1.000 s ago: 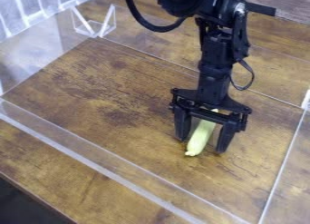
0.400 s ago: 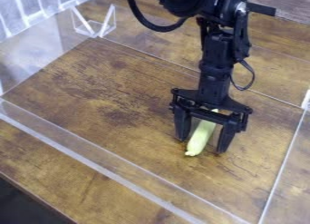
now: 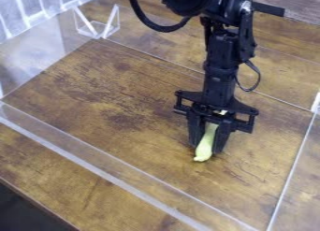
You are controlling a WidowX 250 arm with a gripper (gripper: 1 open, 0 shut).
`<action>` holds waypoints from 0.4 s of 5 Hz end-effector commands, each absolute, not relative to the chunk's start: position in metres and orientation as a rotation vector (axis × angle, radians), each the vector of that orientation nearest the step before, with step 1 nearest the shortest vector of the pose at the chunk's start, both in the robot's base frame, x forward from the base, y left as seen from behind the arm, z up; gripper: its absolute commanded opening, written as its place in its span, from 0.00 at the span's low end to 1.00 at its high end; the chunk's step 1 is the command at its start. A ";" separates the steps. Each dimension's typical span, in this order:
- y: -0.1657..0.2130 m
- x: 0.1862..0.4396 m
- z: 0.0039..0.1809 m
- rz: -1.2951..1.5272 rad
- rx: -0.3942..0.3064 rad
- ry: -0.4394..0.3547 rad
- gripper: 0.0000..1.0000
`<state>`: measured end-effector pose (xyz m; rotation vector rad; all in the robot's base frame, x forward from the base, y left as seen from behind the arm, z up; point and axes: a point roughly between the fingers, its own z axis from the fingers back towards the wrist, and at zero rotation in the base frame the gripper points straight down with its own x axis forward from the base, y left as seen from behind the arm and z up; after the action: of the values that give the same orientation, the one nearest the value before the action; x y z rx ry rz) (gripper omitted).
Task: Move the green spoon to the left
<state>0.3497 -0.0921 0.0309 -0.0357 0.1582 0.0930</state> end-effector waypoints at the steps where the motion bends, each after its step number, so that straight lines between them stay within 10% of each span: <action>1: -0.088 0.363 0.067 0.085 -0.046 0.081 0.00; 2: -0.087 0.363 0.079 0.072 -0.043 0.070 0.00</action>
<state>0.3502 -0.0903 0.0407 -0.0191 0.1834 0.0670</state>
